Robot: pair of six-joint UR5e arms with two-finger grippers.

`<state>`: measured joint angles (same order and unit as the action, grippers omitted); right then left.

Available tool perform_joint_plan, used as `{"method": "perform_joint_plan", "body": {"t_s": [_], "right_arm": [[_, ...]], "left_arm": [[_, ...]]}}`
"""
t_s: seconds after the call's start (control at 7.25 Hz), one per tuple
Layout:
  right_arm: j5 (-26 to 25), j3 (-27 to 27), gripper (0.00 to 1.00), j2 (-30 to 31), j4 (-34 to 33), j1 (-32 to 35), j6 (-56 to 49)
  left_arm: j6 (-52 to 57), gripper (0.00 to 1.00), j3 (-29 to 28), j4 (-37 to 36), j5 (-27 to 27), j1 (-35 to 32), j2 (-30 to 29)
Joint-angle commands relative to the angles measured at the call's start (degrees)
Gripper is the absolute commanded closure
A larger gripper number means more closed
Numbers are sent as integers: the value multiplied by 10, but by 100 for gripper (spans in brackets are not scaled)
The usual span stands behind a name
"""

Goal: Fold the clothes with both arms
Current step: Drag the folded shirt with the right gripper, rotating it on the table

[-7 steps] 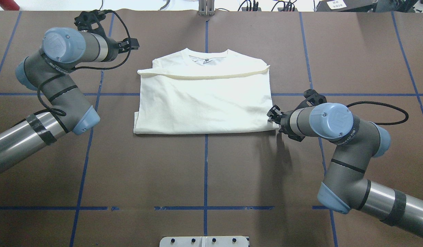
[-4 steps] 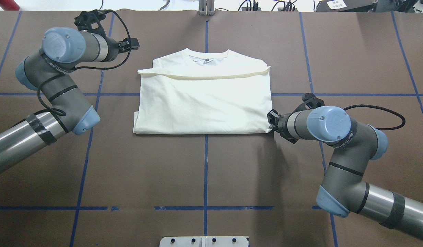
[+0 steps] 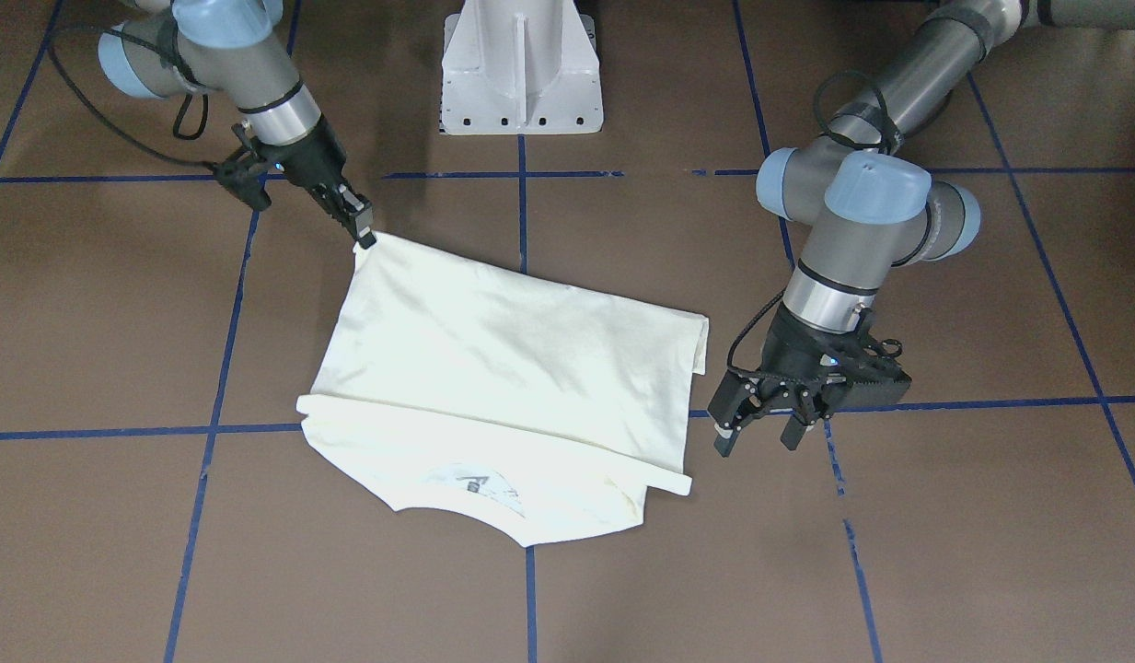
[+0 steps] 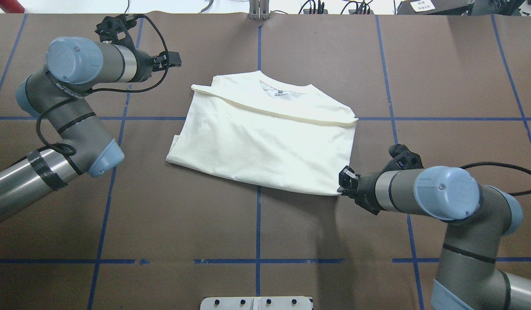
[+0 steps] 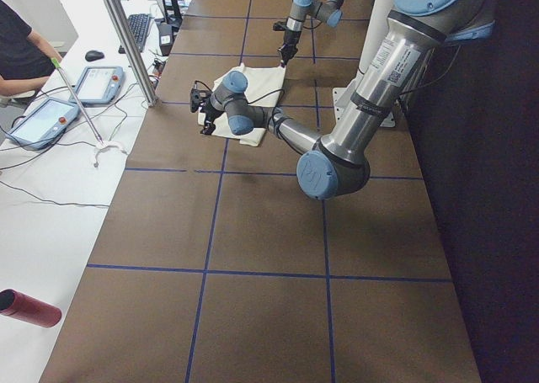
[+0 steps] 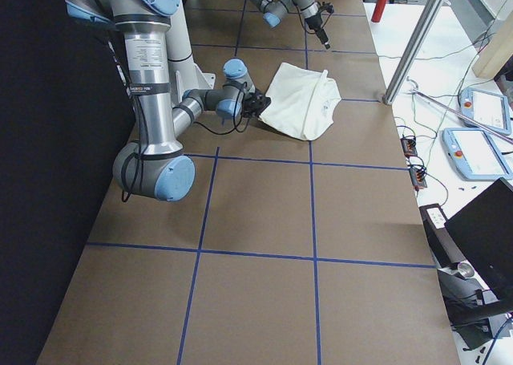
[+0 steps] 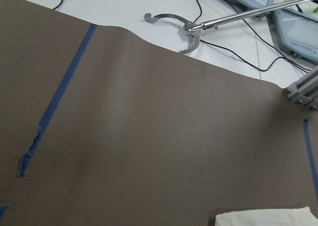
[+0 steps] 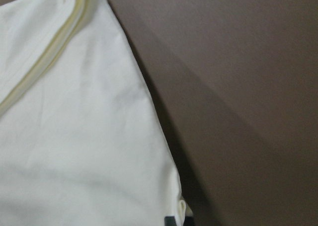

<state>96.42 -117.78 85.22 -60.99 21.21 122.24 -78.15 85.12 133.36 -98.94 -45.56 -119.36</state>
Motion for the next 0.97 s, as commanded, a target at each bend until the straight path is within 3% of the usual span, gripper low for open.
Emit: {"method": "perform_joint_plan", "body": {"t_s": [0.0, 0.14, 0.28, 0.55, 0.83], "right_arm": [[38, -129, 100, 104, -2, -113, 23], [44, -142, 100, 121, -1, -179, 23], [42, -141, 1, 124, -1, -223, 22], [38, -138, 0, 129, -9, -224, 23], [40, -139, 0, 120, -12, -118, 14]], "left_arm": [[-124, 1, 161, -13, -21, 79, 63], [-178, 9, 205, -43, -53, 97, 67], [-191, 9, 213, -58, -112, 98, 69], [-259, 10, 200, -78, -119, 135, 80], [-270, 10, 190, -103, -108, 197, 81]]}}
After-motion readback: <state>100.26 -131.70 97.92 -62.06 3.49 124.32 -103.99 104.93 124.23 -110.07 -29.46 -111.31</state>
